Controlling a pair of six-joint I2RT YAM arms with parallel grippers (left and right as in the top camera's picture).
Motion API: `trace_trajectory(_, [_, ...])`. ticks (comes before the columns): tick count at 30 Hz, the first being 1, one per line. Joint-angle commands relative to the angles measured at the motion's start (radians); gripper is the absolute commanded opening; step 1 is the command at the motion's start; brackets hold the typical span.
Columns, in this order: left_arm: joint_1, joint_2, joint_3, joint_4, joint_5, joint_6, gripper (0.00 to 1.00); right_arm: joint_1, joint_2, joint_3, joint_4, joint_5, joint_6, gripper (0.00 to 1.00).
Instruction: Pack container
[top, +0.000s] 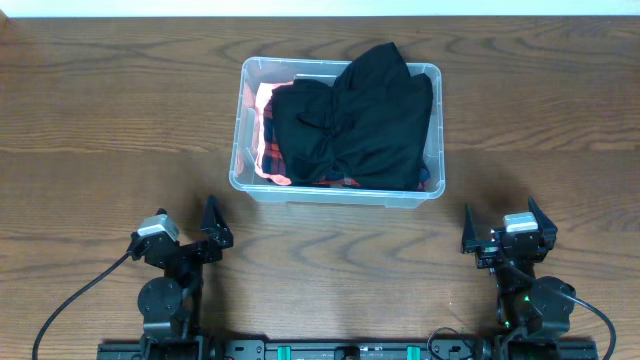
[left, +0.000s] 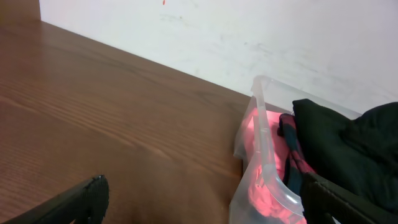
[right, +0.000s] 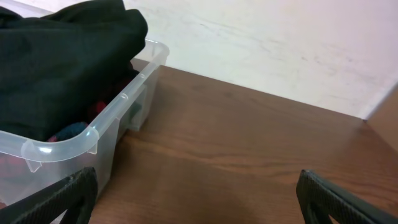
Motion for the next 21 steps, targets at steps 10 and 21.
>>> trace_trajectory(10, [0.005,-0.006,-0.034,-0.011,0.007,0.014,0.98,-0.006,-0.007,-0.006,0.002,0.003,0.016,0.99])
trace_trajectory(21, [0.005,-0.006,-0.034,-0.011,0.007,0.014,0.98,-0.006,-0.007,-0.006,0.002,0.003,0.016,0.99])
